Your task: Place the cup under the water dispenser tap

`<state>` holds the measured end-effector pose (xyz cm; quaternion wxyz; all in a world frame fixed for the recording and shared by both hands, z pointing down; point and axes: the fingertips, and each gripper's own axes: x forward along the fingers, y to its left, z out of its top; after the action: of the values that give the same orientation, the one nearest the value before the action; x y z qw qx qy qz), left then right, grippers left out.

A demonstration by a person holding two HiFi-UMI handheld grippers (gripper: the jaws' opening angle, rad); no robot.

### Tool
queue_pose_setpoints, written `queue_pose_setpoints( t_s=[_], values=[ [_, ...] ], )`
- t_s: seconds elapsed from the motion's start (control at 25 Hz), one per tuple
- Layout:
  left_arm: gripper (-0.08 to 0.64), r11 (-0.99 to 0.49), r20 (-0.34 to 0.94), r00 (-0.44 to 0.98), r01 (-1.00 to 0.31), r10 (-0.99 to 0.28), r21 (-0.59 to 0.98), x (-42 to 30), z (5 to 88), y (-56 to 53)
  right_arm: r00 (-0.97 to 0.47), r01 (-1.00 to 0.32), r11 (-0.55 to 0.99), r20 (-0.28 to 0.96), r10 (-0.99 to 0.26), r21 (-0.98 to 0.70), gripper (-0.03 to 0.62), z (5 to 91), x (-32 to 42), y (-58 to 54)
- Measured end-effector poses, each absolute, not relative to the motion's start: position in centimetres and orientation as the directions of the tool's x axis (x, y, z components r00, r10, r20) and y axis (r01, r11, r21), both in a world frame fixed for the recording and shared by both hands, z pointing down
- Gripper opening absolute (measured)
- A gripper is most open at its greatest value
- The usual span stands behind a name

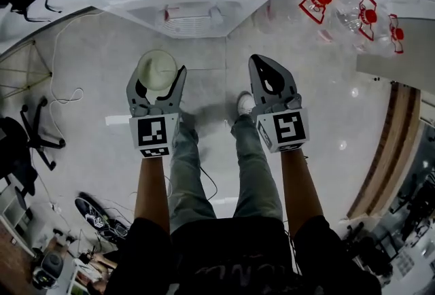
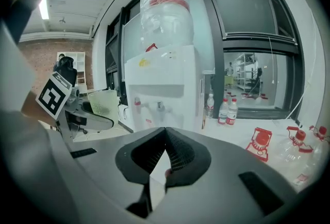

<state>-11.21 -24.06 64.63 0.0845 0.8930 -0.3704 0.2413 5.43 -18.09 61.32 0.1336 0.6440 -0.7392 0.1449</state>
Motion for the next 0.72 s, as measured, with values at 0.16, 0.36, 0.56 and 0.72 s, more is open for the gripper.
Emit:
queue_pose_setpoints(
  t_s=[0.16, 0.36, 0.56, 0.72],
  values=[
    [0.339, -0.718, 0.49, 0.614, -0.696, -0.619, -0.034, -10.8, 67.7, -24.5, -0.129, -0.992, 0.117, 0.408, -0.904, -0.055, 0.014, 64.7, 5.8, -17.8],
    [0.339, -0.717, 0.482, 0.612, -0.696, -0.627, -0.048, -10.4, 71.3, -26.0, -0.141, -0.99, 0.131, 0.443, -0.885, -0.054, 0.014, 69.1, 5.9, -17.6],
    [0.339, -0.711, 0.469, 0.61, -0.701, -0.639, -0.057, -9.9, 74.4, -27.6, -0.125, -0.992, 0.114, 0.415, -0.901, -0.052, 0.014, 72.2, 6.8, -18.6],
    [0.339, -0.706, 0.465, 0.604, -0.705, -0.647, -0.066, -9.4, 76.8, -28.8, -0.136, -0.991, 0.128, 0.427, -0.894, -0.047, 0.014, 74.6, 7.3, -19.3]
  ],
)
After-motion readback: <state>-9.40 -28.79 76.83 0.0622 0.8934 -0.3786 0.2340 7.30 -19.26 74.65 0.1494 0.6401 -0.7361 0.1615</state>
